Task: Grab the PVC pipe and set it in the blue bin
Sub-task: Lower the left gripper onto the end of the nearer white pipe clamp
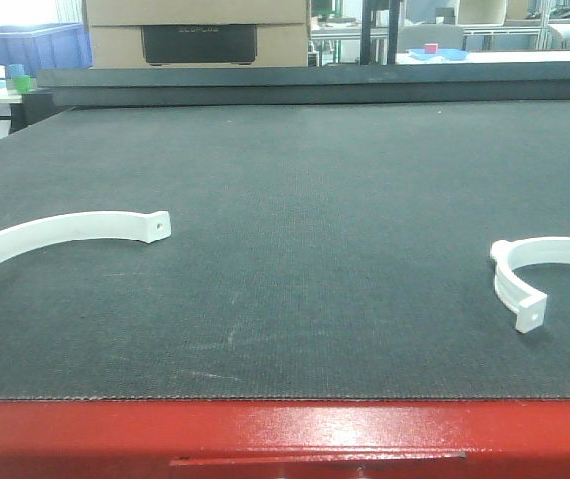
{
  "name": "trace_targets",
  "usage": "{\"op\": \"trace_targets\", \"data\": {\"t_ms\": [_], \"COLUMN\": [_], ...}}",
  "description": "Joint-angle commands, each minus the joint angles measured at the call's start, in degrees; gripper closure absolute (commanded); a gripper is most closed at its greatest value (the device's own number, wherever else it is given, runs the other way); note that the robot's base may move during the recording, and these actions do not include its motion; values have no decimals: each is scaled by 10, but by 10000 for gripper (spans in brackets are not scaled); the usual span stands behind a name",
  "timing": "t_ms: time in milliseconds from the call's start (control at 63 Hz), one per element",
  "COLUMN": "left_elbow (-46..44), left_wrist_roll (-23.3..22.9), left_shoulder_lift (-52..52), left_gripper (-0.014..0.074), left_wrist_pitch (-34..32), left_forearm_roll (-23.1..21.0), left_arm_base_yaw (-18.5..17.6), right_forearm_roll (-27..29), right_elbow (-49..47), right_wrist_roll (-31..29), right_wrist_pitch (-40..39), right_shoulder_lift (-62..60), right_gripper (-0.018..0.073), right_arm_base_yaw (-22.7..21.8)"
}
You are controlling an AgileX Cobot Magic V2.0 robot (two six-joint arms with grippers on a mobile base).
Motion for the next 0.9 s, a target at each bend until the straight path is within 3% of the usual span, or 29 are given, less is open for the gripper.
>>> {"op": "trace_targets", "data": {"t_ms": [0,508,635,889], "left_elbow": [-1,-1,-1,-1], "left_wrist_roll": [0,0,1,1], "left_shoulder_lift": [-3,-3,-3,-3], "left_gripper": [707,707,707,707], "left_wrist_pitch": [-10,-10,-10,-35], "left_forearm_roll": [1,1,49,49], "left_arm_base_yaw": [-2,-2,-2,-2], "right_forearm_roll": [-4,-4,-4,-4], "right_elbow": [0,0,0,0], "right_wrist_roll": [-2,-2,-2,-2], "right_wrist_pitch": [-9,-9,-9,-18], "right_shoulder_lift": [-2,-2,-2,-2], "right_gripper": [728,728,728,728], "right_arm_base_yaw": [-2,-2,-2,-2]}}
